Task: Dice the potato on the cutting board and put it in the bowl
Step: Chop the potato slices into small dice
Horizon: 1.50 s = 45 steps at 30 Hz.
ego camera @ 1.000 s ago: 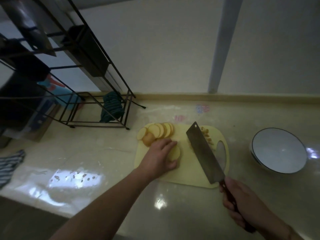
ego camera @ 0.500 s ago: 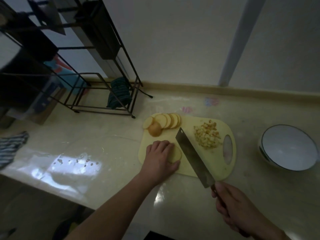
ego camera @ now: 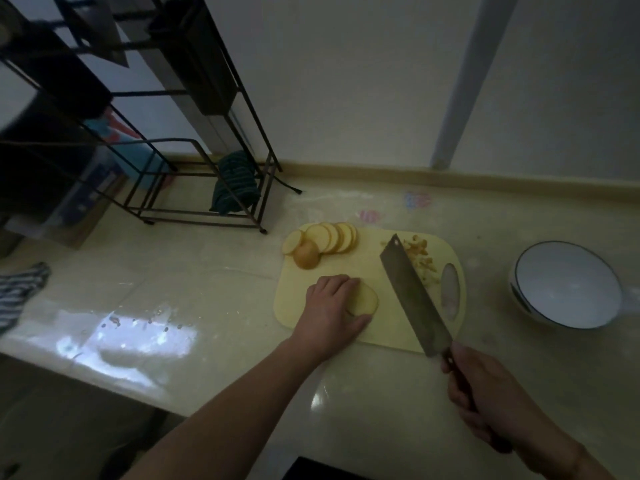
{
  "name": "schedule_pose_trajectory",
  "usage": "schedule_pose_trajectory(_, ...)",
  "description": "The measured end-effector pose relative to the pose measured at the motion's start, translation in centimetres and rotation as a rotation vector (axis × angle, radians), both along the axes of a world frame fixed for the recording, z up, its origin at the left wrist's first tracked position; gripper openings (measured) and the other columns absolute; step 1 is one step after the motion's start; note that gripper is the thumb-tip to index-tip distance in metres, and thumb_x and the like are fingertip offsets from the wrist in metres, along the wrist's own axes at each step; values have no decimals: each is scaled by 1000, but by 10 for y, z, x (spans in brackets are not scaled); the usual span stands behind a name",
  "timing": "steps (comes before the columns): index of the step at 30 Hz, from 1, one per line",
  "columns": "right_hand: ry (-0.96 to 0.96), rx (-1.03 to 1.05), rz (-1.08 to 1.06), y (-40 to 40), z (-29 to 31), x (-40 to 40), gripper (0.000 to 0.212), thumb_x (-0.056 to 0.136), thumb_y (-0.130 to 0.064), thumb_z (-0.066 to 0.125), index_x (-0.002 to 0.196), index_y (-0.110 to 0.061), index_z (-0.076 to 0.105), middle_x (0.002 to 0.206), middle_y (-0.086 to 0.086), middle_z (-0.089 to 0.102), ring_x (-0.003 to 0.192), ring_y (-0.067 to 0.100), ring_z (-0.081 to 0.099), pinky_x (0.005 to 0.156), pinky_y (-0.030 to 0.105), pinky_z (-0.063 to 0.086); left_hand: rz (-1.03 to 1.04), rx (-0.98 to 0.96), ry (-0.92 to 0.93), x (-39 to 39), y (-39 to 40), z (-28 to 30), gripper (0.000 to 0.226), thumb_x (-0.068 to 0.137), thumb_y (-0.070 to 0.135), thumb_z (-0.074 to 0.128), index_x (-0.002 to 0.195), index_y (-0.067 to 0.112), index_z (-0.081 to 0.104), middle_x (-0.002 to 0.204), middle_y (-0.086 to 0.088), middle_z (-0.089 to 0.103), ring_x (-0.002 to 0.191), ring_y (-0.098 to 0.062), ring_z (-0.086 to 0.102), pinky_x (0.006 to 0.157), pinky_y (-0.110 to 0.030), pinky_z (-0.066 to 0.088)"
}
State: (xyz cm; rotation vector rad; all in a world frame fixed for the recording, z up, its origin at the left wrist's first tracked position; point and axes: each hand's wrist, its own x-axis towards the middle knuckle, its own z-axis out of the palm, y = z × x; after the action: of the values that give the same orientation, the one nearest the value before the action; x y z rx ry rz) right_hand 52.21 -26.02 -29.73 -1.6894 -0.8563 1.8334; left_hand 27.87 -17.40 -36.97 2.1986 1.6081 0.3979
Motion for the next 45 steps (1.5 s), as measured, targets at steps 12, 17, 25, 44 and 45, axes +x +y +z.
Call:
schedule_pose_trajectory(12,-471,338,203,15,-11,-15,63,83,-64,30,78,-7,55,57,2,52,43,3,44,53,24,31,-32,34,66,32,25,1,59,79,44,72,127,11,62,123,-12,58,112,-33,51,94,-45,42)
schedule_pose_trajectory(17,-390,277,196,6,-11,-19,63,84,-62,31,83,-3,52,54,-4,46,39,2,39,47,22,30,-94,13,86,27,26,7,59,80,42,73,127,9,61,122,-15,55,109,-34,49,94,-43,39)
schedule_pose_trajectory(25,-444,358,235,2,-13,-14,67,84,-66,30,81,-3,53,58,2,48,45,3,40,52,26,33,-233,140,140,22,19,8,52,80,42,59,120,10,65,122,-12,60,105,-33,55,85,-41,47)
schedule_pose_trajectory(44,-526,422,305,-21,-9,-7,53,85,-62,29,69,-15,47,60,9,55,56,13,52,60,32,41,-312,198,89,17,21,-3,30,85,30,58,104,10,70,105,-11,66,88,-34,59,75,-43,49)
schedule_pose_trajectory(45,-534,424,310,-19,-10,-8,53,86,-62,28,70,-16,49,61,7,56,58,12,54,62,31,42,-309,198,87,17,20,-3,31,85,30,57,104,10,70,105,-11,66,89,-34,58,75,-43,49)
